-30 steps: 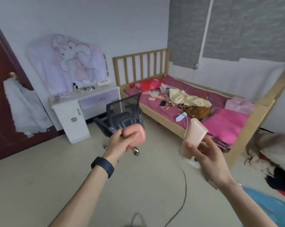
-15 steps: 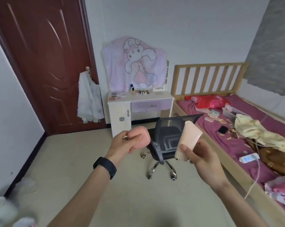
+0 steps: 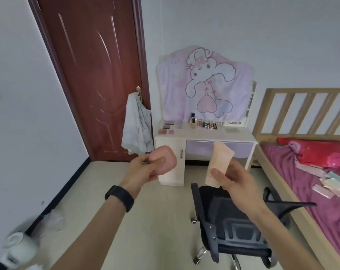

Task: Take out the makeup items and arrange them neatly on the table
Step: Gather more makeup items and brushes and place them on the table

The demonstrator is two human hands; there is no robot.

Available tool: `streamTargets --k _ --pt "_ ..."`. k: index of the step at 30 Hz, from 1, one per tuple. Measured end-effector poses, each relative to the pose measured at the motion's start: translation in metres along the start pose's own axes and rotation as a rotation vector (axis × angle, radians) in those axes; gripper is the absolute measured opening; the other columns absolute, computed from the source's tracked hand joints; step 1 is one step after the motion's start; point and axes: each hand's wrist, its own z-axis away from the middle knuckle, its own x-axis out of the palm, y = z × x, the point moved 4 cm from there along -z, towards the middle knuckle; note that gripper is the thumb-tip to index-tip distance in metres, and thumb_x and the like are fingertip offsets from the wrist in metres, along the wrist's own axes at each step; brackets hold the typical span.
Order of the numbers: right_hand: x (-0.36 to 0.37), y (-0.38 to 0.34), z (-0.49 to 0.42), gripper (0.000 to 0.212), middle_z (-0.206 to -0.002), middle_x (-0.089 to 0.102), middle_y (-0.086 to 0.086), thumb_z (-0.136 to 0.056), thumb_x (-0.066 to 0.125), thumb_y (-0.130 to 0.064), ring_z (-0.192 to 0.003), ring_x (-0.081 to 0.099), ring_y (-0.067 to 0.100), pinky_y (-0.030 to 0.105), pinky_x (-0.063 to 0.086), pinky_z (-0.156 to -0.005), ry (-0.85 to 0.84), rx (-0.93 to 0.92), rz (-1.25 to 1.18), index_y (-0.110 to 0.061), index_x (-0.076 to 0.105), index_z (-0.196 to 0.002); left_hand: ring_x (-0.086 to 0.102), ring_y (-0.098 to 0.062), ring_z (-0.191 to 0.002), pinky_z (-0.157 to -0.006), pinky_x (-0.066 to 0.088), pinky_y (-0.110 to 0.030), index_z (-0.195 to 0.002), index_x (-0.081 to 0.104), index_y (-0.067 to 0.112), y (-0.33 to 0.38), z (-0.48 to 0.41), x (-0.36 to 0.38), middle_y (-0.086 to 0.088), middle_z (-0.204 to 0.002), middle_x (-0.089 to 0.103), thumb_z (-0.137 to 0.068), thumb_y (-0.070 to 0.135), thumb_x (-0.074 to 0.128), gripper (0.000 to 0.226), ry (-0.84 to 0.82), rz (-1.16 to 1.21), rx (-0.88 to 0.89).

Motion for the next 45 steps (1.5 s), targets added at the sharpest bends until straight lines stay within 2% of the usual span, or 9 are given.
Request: streamTargets --k 7,14,21,25,29,33,36,39,45 --pt "0.006 0.021 -0.116 0.018 -0.094 0.072 -0.028 -0.091 0.072 -0.035 -0.086 0.067 -0.006 0.023 0.049 -0.072 -0.082 0.026 -0.016 -0.043 0.063 -0.104 0.068 -0.023 -0.107 -0.080 0.056 -0.030 -0.114 0.069 0.018 0.006 -0.094 0.007 -0.008 -0.118 0.069 -0.085 0.031 0.077 0.033 0.052 0.030 -0.034" --pt "0.054 0.054 -0.221 0.021 -0.096 0.076 -0.019 -0.091 0.073 -0.025 -0.085 0.070 0.000 0.014 0.053 -0.065 -0.158 0.091 -0.059 -0.036 0.066 -0.108 0.068 -0.024 -0.106 -0.086 0.056 -0.032 -0.111 0.070 0.018 -0.017 -0.210 -0.027 -0.008 -0.118 0.070 -0.085 0.028 0.077 0.029 0.104 0.041 -0.093" --pt "0.100 0.097 -0.332 0.017 -0.095 0.077 -0.012 -0.093 0.071 -0.022 -0.085 0.070 0.008 0.033 0.051 -0.076 -0.024 0.191 -0.024 -0.028 0.067 -0.108 0.067 -0.027 -0.106 -0.081 0.056 -0.030 -0.117 0.066 0.015 -0.026 -0.374 -0.060 -0.008 -0.120 0.067 -0.088 0.024 0.075 0.032 0.001 -0.035 -0.140" --pt "0.119 0.121 -0.386 0.017 -0.089 0.078 -0.007 -0.093 0.070 -0.020 -0.086 0.067 0.024 0.038 0.053 -0.076 0.027 0.248 0.014 -0.026 0.066 -0.108 0.064 -0.034 -0.110 -0.083 0.054 -0.035 -0.125 0.061 0.008 -0.033 -0.458 -0.063 -0.012 -0.123 0.063 -0.090 0.017 0.072 0.038 -0.017 -0.079 -0.199" --pt "0.133 0.151 -0.435 0.020 -0.088 0.078 -0.005 -0.093 0.070 -0.019 -0.083 0.069 0.023 0.038 0.053 -0.074 0.050 0.287 0.017 -0.029 0.066 -0.110 0.064 -0.033 -0.109 -0.089 0.054 -0.039 -0.126 0.059 0.009 -0.059 -0.535 -0.051 -0.011 -0.123 0.063 -0.091 0.017 0.071 0.038 -0.081 -0.127 -0.279" --pt "0.137 0.193 -0.488 0.021 -0.089 0.078 -0.003 -0.092 0.072 -0.020 -0.083 0.069 0.024 0.037 0.052 -0.072 0.072 0.346 -0.003 -0.030 0.067 -0.110 0.066 -0.027 -0.092 -0.073 0.052 -0.031 -0.123 0.061 0.007 -0.096 -0.611 -0.025 -0.014 -0.118 0.067 -0.090 0.015 0.071 0.035 -0.141 -0.180 -0.368" --pt "0.138 0.227 -0.539 0.019 -0.086 0.078 -0.004 -0.091 0.073 -0.018 -0.076 0.070 0.016 0.035 0.052 -0.070 0.098 0.376 -0.017 -0.029 0.067 -0.105 0.065 -0.026 -0.087 -0.072 0.052 -0.032 -0.122 0.061 0.009 -0.120 -0.673 0.003 -0.016 -0.114 0.069 -0.089 0.016 0.073 0.035 -0.188 -0.222 -0.418" --pt "0.133 0.256 -0.594 0.014 -0.086 0.079 -0.006 -0.090 0.074 -0.019 -0.079 0.071 0.021 0.042 0.054 -0.074 0.109 0.408 -0.037 -0.026 0.067 -0.100 0.066 -0.024 -0.082 -0.069 0.052 -0.030 -0.123 0.059 0.011 -0.140 -0.731 0.030 -0.015 -0.112 0.069 -0.090 0.017 0.071 0.035 -0.204 -0.254 -0.476" --pt "0.120 0.290 -0.685 0.023 -0.091 0.078 -0.006 -0.090 0.075 -0.024 -0.079 0.071 0.008 0.032 0.051 -0.074 0.111 0.465 -0.058 -0.046 0.069 -0.095 0.064 -0.021 -0.080 -0.064 0.049 -0.028 -0.134 0.050 0.013 -0.174 -0.827 0.078 -0.010 -0.116 0.064 -0.091 0.016 0.064 0.044 -0.226 -0.466 -0.536"
